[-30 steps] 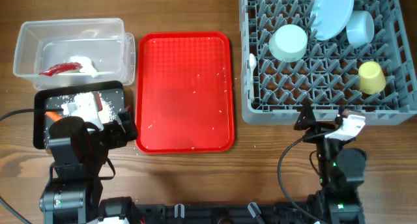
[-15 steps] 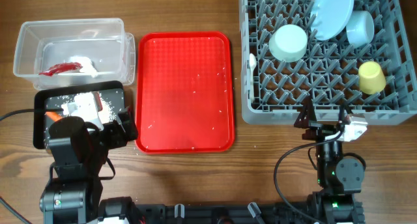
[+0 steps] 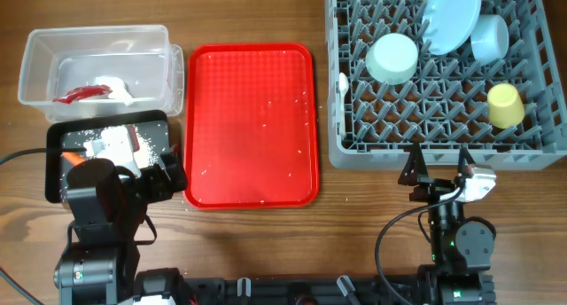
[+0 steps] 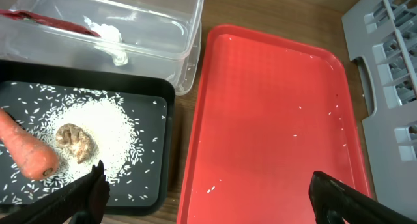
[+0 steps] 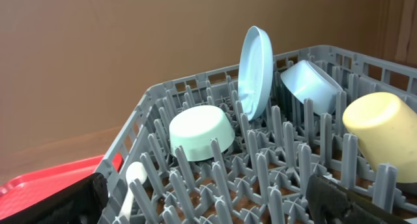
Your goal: Sort waste into correct bins and load items into the dishwasher rack
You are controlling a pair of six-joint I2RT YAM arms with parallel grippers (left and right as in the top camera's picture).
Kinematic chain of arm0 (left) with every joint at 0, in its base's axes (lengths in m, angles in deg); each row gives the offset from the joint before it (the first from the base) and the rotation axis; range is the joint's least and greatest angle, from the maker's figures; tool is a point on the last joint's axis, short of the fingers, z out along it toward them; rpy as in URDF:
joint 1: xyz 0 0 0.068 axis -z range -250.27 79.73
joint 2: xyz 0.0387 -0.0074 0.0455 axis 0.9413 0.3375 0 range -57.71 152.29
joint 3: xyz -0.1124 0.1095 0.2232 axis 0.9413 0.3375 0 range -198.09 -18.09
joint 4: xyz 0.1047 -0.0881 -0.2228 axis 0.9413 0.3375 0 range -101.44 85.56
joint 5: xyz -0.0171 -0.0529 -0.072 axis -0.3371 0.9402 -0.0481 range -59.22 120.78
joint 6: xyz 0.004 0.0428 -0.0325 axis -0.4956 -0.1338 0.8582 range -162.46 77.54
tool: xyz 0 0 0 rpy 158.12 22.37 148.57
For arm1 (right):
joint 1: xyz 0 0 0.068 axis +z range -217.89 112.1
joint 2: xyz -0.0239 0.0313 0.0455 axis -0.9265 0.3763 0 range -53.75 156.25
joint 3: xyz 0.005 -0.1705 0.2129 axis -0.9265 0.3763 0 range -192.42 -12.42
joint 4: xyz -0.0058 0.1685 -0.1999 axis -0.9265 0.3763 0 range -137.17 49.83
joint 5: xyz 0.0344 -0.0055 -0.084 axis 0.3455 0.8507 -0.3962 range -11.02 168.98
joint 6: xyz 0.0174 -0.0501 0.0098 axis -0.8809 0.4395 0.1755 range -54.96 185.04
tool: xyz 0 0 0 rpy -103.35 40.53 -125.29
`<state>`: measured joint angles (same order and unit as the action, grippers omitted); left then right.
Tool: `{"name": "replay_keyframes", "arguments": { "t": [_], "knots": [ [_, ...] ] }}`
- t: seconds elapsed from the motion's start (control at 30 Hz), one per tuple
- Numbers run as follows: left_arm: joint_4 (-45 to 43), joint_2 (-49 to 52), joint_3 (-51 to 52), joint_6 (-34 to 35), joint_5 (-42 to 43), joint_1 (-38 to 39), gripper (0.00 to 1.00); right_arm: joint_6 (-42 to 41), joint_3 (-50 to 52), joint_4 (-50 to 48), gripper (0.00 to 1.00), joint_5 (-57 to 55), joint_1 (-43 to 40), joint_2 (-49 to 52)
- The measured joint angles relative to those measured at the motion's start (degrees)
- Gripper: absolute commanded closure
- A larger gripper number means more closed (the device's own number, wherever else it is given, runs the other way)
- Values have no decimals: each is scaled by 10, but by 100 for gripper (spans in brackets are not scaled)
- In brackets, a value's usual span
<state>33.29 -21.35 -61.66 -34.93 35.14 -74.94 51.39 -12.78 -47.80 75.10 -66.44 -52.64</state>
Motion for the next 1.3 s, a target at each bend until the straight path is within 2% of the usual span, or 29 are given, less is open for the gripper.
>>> {"name": "replay_keyframes", "arguments": {
  "t": [0.3, 0.8, 1.3],
  "knots": [
    [0, 0, 0, 0, 0, 0, 0, 0, 0, 5, 0, 54, 0, 0],
    [0, 0, 0, 0, 0, 0, 0, 0, 0, 5, 0, 67, 0, 0],
    [0, 0, 0, 0, 0, 0, 0, 14, 0, 2, 0, 128, -44, 0]
  ]
}}
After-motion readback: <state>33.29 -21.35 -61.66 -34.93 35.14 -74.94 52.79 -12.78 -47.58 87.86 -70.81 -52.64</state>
